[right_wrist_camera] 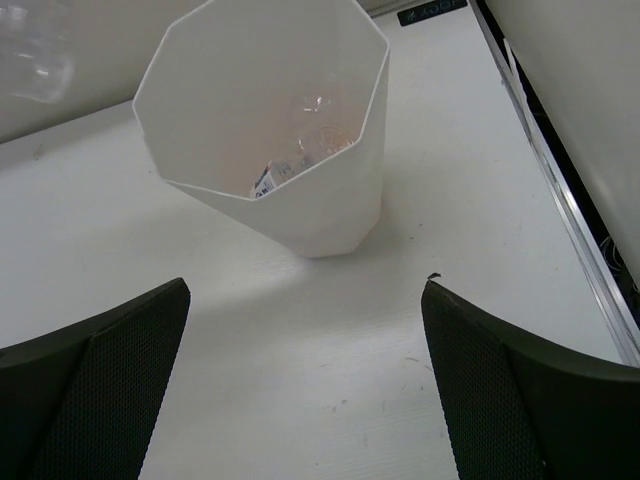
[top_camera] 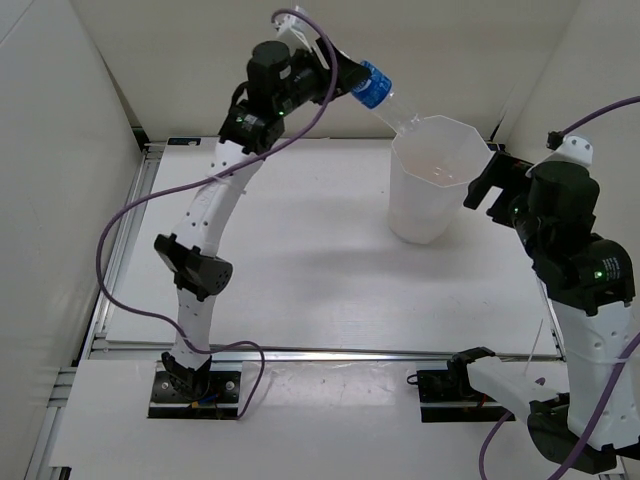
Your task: Put the plastic bottles in the bin
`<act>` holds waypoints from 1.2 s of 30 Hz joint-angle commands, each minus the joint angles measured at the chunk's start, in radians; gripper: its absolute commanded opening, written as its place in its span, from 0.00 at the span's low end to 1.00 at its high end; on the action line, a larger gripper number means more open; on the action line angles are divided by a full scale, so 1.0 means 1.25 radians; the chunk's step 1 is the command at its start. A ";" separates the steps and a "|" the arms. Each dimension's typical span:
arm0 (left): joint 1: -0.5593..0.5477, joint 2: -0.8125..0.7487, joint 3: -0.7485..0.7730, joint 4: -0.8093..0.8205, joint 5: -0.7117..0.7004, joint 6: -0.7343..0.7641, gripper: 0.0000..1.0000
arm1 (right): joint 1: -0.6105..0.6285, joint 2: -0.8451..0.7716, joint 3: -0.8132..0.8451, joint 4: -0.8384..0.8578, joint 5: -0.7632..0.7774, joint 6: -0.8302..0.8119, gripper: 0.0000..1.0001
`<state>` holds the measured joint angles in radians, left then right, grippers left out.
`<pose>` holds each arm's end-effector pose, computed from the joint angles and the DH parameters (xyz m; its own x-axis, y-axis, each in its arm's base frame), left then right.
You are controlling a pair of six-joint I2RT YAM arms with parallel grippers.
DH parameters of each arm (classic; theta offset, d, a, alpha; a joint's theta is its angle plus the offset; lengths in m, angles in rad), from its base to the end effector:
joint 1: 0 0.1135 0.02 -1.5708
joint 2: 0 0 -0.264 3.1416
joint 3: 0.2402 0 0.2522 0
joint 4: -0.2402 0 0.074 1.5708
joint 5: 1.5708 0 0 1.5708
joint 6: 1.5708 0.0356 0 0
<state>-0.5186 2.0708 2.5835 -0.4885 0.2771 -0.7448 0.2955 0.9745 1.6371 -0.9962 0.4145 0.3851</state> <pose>0.3763 -0.2260 0.5202 -0.4687 -0.4832 -0.7395 0.5394 0.5064 -0.6728 0.1273 0.0238 0.4950 -0.2537 0.2822 -0.9252 0.2080 0.9500 0.2327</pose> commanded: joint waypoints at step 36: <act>-0.126 -0.643 -0.876 0.177 -0.628 0.334 1.00 | -0.003 0.164 0.206 -0.113 -0.142 -0.011 1.00</act>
<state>-0.6754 1.4551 1.6196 -0.2676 -0.2451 -0.4324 0.2947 1.1881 1.9022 -1.1496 0.3412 0.4004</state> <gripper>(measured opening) 0.995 0.998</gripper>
